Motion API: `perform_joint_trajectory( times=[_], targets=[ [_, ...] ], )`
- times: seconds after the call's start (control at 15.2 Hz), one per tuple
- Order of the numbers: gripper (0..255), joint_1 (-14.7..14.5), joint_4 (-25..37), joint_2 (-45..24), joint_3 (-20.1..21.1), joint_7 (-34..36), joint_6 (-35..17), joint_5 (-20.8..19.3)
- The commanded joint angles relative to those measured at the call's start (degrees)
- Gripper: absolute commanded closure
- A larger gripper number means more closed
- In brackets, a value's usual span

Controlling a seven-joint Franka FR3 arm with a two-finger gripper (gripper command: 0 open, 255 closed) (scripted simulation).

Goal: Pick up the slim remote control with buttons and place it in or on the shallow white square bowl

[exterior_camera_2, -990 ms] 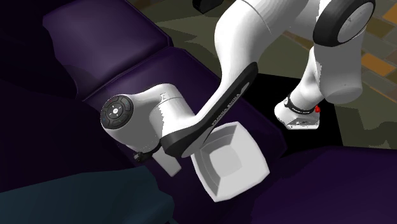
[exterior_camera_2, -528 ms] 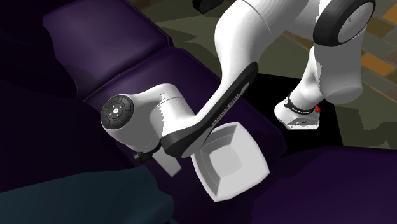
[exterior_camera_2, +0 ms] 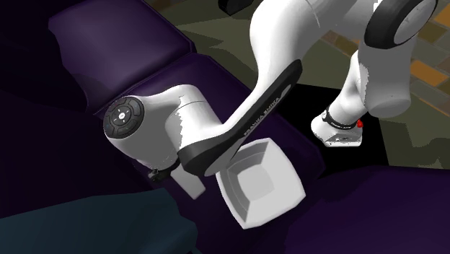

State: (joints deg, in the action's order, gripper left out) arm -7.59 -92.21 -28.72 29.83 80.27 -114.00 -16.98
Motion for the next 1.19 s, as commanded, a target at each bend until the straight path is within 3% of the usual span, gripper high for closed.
perform_joint_trajectory(
  times=[0.0,1.12],
  targets=[
    [255,0.00,1.05,0.51,0.21,-0.27,1.49,0.37],
    [255,-0.26,9.54,3.44,1.29,-1.95,12.42,2.39]
  ],
)
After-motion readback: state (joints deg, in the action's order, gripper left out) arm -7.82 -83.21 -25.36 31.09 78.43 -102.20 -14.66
